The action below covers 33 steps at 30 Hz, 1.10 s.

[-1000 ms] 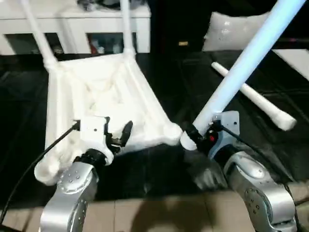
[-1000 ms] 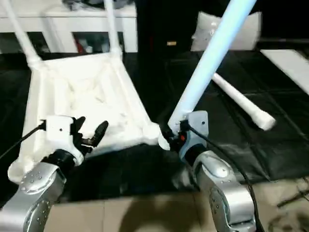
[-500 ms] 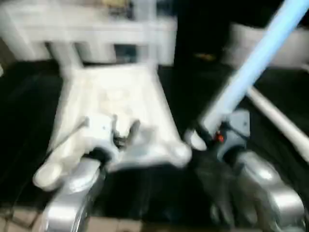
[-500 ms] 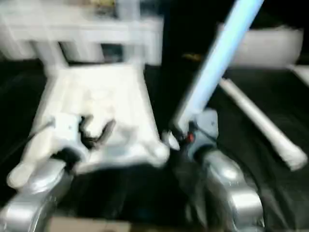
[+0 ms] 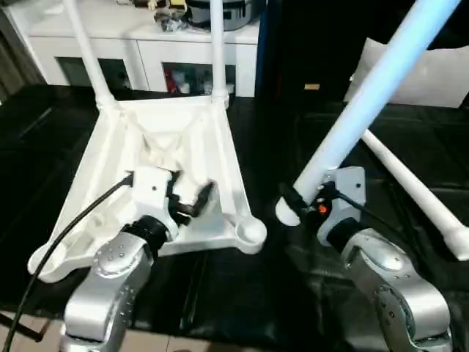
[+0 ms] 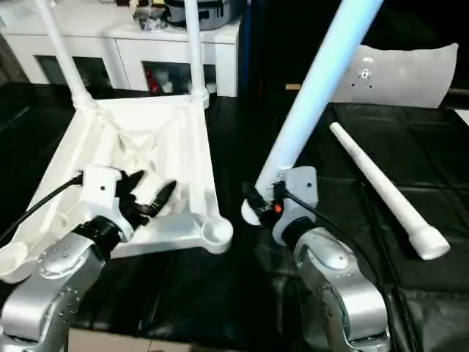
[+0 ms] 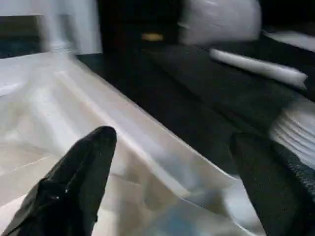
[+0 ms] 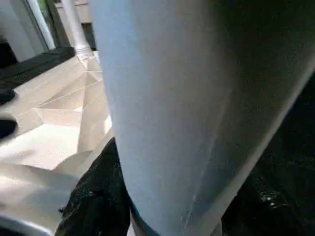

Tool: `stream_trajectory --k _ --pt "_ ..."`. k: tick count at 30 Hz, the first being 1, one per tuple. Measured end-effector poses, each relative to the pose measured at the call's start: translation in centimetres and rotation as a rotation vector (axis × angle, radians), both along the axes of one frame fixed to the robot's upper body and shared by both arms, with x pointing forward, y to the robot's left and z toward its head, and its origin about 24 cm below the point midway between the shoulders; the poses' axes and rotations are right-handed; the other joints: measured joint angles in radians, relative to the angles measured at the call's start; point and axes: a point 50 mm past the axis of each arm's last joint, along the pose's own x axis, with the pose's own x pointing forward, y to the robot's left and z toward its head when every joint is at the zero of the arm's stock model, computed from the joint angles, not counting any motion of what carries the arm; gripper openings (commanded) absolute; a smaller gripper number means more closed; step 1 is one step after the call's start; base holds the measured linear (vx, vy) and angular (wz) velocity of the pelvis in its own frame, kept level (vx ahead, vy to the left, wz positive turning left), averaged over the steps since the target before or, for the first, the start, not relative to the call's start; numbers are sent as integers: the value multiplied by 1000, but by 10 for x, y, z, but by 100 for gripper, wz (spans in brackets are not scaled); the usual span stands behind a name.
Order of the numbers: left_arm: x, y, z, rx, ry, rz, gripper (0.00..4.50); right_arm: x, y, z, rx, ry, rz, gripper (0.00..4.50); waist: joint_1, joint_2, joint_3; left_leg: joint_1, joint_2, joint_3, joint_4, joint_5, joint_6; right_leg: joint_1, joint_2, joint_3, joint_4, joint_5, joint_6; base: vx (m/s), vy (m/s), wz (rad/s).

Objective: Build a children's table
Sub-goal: Move to table, then insert table leg to table base

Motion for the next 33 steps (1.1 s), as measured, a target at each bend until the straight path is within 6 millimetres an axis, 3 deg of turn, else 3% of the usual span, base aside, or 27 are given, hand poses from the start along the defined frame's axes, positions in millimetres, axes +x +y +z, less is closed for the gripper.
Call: stream_trajectory --k 3,4,7,10,13,21,33 --pt "1 -1 -4 107 28 -203 447 -1 1 1 26 -3 32 189 -2 2 1 1 0 0 0 1 -2 0 0 1 0 1 0 0 0 0" --pt "2 2 -5 136 41 -250 416 0 1 2 29 -7 38 189 -3 4 2 1 0 0 0 2 -3 0 0 1 0 2 -1 0 0 0" --pt "3 5 -11 210 71 -362 415 1 -1 4 16 -30 45 189 -4 5 2 0 0 1 0 2 -4 0 0 1 0 6 -4 0 0 0" --pt "6 11 -15 270 116 -478 376 2 -2 5 -21 -25 90 189 -2 5 2 1 2 1 -3 3 -5 -1 2 0 -1 8 -7 0 0 0" --pt "10 16 -13 303 140 -567 370 2 -1 3 -43 -17 152 189 -2 6 2 1 3 2 -4 3 -5 -1 3 0 -3 9 -11 0 0 0" --pt "14 28 -20 318 228 -655 299 2 -5 4 -76 -24 223 189 -2 5 2 1 5 8 -5 3 -4 -1 3 0 -8 8 -12 0 0 0" --pt "16 33 -32 316 226 -645 203 2 -1 4 -54 -23 242 189 -1 -1 6 3 10 21 -6 3 -4 -1 3 1 -8 9 -12 0 0 0"
